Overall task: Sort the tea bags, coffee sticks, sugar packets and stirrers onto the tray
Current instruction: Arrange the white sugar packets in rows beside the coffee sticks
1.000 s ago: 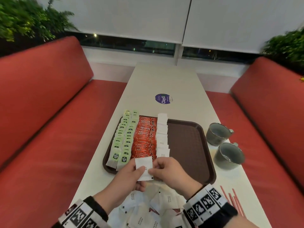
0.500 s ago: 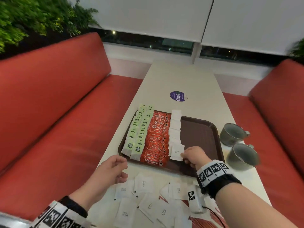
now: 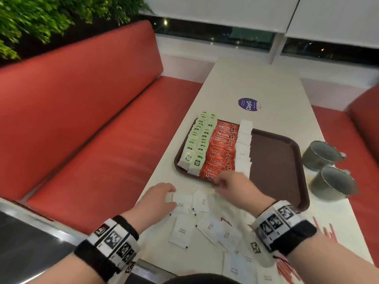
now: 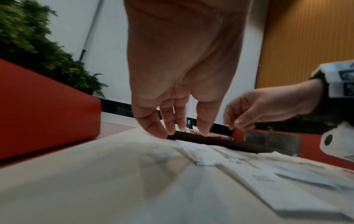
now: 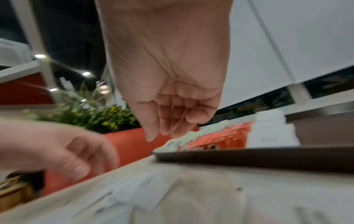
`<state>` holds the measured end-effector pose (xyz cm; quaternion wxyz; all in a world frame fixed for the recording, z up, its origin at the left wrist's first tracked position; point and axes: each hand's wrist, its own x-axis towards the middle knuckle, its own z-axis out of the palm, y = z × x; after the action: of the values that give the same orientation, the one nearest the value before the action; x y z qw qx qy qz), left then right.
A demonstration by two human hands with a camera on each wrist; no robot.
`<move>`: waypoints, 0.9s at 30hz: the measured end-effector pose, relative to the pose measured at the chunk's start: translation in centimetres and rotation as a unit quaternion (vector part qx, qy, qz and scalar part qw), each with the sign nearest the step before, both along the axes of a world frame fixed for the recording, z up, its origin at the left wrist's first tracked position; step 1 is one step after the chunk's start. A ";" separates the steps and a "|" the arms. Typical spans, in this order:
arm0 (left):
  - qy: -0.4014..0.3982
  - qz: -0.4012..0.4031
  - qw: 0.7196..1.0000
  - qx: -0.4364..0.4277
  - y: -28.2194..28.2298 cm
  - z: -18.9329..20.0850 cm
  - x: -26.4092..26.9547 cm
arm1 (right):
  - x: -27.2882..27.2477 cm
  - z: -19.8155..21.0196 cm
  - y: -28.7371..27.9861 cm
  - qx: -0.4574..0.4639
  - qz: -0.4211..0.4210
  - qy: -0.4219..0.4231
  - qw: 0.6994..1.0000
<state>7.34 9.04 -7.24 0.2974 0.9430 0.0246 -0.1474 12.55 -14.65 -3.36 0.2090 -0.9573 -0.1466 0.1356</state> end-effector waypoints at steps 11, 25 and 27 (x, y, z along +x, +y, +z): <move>0.043 -0.091 0.991 0.082 -1.2 -0.7 2.4 | -1.3 -2.7 4.3 -0.178 0.071 0.028 0.981; 0.202 0.110 0.858 -0.459 1.8 1.6 4.2 | -2.4 0.3 -0.3 0.295 -0.185 0.179 0.920; 0.230 0.116 0.835 -0.487 1.2 2.1 4.4 | -2.7 0.4 -1.5 0.350 -0.227 0.164 0.894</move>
<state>11.69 10.27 -5.16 0.7185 0.6055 0.1268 -0.3178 9.88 -16.13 -2.92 0.5767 -0.7936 0.0736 0.1794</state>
